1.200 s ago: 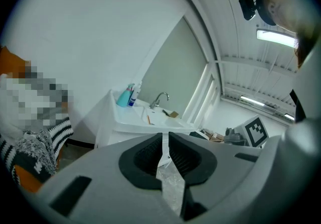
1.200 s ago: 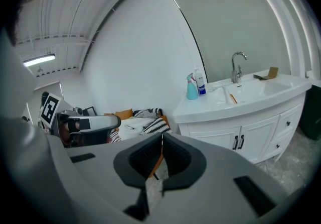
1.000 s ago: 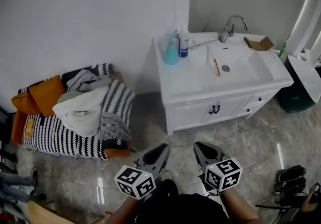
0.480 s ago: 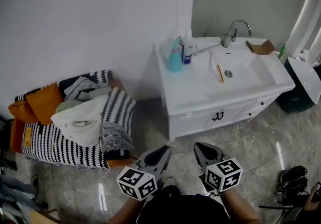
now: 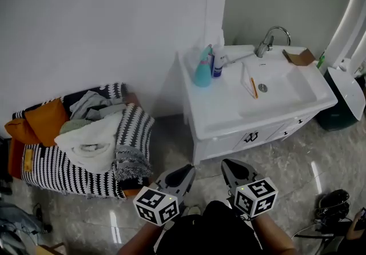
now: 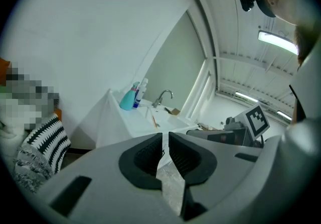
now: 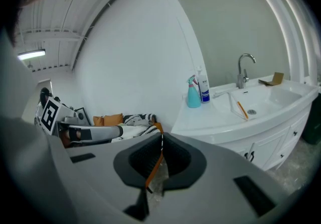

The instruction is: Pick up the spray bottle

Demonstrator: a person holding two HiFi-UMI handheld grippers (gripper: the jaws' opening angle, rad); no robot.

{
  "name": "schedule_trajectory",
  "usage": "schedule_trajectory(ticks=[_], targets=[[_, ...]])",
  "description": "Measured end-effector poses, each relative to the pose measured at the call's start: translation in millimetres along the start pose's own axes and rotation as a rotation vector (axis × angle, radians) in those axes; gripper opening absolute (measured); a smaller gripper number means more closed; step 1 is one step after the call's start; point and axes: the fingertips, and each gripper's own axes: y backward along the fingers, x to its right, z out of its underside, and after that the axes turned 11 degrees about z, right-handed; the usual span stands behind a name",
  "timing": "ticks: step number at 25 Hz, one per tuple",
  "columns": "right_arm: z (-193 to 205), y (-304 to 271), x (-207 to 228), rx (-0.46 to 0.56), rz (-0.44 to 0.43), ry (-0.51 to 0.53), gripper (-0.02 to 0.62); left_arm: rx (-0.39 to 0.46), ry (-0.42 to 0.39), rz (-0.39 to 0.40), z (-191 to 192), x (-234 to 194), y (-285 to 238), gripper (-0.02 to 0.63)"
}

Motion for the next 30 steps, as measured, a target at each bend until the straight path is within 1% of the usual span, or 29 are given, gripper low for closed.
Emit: schedule_trajectory(ticks=[5, 10, 15, 20, 25, 30], targets=[[-12.2, -14.9, 5.5, 0.004, -0.001, 0.008, 0.008, -0.007, 0.004, 0.004, -6.2, -9.0, -9.5, 0.04], [-23.9, -39.3, 15.1, 0.013, -0.027, 0.006, 0.008, -0.008, 0.004, -0.022, -14.0, -26.5, -21.6, 0.04], [-43.9, -62.5, 26.4, 0.02, -0.06, 0.02, 0.008, 0.013, 0.006, -0.052, -33.0, -45.4, -40.8, 0.04], [-68.7, -85.3, 45.9, 0.036, -0.073, 0.036, 0.008, 0.021, -0.008, -0.052, -53.1, -59.5, -71.6, 0.04], [-82.6, -99.8, 60.1, 0.038, -0.085, 0.027, 0.008, 0.01, -0.022, -0.047, -64.3, -66.7, -93.6, 0.04], [-96.4, -117.9, 71.1, 0.044, -0.097, 0.032, 0.008, 0.018, -0.034, -0.073, -79.3, -79.0, -106.7, 0.04]])
